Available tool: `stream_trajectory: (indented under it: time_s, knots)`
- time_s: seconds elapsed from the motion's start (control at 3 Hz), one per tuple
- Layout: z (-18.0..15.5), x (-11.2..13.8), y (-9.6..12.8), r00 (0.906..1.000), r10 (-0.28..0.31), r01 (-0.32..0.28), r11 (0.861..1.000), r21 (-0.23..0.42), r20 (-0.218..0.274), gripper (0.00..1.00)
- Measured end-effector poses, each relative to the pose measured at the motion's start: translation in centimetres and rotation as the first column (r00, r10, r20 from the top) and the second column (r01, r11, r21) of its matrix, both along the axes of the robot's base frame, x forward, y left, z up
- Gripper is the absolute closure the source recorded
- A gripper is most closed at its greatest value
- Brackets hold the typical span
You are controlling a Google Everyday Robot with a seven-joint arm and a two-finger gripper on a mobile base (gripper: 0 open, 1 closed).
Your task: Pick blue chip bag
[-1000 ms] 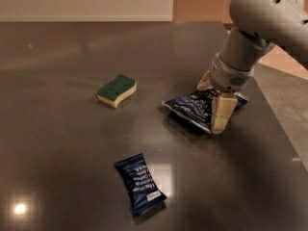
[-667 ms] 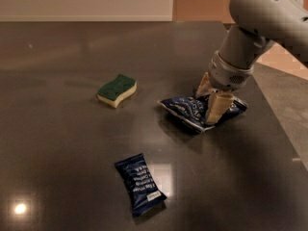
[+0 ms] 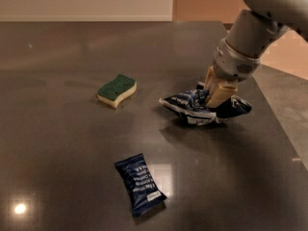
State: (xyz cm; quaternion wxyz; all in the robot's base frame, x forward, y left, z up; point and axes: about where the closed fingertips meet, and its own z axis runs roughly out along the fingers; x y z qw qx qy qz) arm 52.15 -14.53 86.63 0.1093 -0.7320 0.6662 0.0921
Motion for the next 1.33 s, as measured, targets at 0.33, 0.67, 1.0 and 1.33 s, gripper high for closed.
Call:
stream_trajectory:
  time_s: [0.33, 0.67, 1.0, 1.33]
  knots:
    - [3.6, -0.6, 0.1, 0.9995, 0.009, -0.010, 1.000, 0.022, 0.029, 1.00]
    - [7.0, -0.7, 0.3, 0.9979, 0.028, -0.030, 0.999, 0.042, 0.058, 1.00]
    - [11.7, 0.7, 1.1, 0.9920, 0.029, -0.037, 0.997, 0.070, 0.123, 1.00]
    - [12.0, 1.7, 1.6, 0.9873, 0.017, -0.031, 0.996, 0.085, 0.158, 1.00]
